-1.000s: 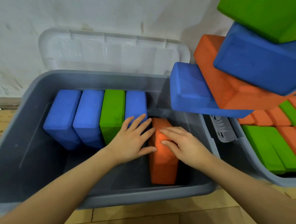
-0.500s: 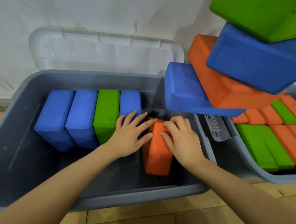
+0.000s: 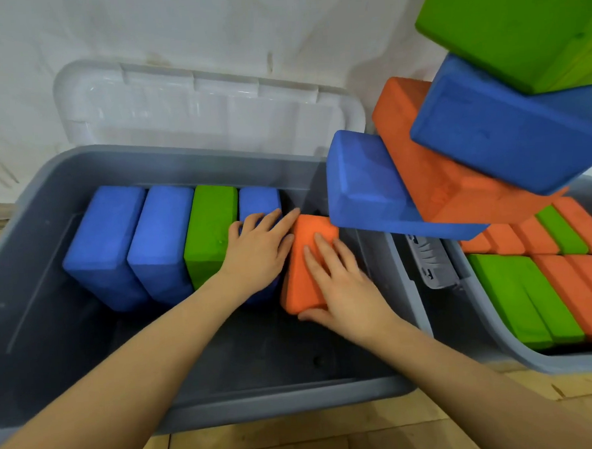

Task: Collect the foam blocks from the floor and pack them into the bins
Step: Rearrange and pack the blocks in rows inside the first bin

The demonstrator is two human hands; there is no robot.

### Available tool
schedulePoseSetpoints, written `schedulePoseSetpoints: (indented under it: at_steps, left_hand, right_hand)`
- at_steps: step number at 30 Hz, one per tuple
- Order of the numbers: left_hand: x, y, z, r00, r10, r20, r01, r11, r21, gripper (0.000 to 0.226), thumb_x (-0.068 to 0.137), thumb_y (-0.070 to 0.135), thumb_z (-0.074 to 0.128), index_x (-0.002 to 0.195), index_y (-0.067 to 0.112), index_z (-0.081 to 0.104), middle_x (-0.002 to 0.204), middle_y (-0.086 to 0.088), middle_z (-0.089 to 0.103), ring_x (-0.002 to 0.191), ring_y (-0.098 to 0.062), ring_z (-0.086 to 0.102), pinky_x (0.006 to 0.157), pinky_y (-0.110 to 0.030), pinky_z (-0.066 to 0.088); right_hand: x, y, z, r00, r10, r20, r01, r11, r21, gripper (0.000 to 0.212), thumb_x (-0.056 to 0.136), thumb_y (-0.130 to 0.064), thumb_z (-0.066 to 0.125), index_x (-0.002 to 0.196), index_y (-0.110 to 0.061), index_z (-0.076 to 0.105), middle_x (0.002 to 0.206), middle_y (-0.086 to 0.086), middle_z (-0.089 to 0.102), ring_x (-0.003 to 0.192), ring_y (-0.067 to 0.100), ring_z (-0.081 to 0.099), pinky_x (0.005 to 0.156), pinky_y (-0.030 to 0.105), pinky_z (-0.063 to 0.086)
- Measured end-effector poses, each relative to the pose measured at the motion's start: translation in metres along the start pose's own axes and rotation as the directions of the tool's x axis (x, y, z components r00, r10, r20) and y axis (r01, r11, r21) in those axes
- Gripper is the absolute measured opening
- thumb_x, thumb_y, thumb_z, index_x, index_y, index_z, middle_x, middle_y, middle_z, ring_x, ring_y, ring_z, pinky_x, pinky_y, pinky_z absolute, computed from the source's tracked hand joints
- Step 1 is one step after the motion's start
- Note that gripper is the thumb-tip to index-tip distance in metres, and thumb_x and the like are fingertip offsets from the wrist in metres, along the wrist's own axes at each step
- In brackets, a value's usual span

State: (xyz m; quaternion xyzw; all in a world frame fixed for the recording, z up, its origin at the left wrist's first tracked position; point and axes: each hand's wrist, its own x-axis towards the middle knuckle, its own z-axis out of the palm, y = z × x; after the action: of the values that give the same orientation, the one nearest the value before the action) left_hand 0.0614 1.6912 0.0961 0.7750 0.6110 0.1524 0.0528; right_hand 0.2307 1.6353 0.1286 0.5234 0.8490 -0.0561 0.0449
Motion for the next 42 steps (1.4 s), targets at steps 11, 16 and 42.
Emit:
schedulePoseSetpoints:
  at_steps: [11, 16, 42]
  left_hand:
    - [-0.022, -0.043, -0.016, 0.975, 0.176, 0.136, -0.198, 0.966, 0.169, 0.079, 0.081, 0.066, 0.030, 0.147, 0.021, 0.030, 0.154, -0.004, 0.025, 0.141, -0.025, 0.026, 0.109, -0.047, 0.023]
    - [-0.023, -0.041, -0.013, 0.981, 0.166, 0.103, -0.191, 0.928, 0.320, 0.104, 0.057, 0.063, 0.076, 0.142, 0.014, 0.040, 0.143, -0.008, 0.044, 0.129, -0.026, 0.045, 0.099, -0.048, 0.038]
    - [-0.019, -0.032, 0.001, 0.994, 0.051, 0.094, -0.087, 0.900, 0.427, 0.109, 0.034, 0.054, 0.089, 0.128, 0.010, 0.057, 0.129, -0.020, 0.056, 0.118, -0.040, 0.054, 0.095, -0.051, 0.044]
  right_hand:
    - [0.032, -0.002, 0.019, 0.997, -0.009, -0.080, 0.009, 1.000, -0.005, 0.088, 0.087, -0.037, 0.063, 0.151, -0.014, 0.006, 0.159, 0.006, 0.001, 0.146, 0.028, -0.002, 0.114, 0.044, 0.022]
    - [0.046, -0.004, 0.038, 0.974, 0.005, -0.225, -0.035, 0.991, -0.128, 0.104, 0.050, -0.021, 0.091, 0.140, -0.003, 0.041, 0.145, 0.016, 0.042, 0.132, 0.037, 0.041, 0.103, 0.046, 0.034]
    - [0.060, 0.002, 0.042, 0.919, -0.021, -0.393, 0.025, 1.000, 0.006, 0.086, 0.058, -0.008, 0.085, 0.136, -0.007, 0.049, 0.142, 0.012, 0.047, 0.131, 0.035, 0.042, 0.098, 0.047, 0.044]
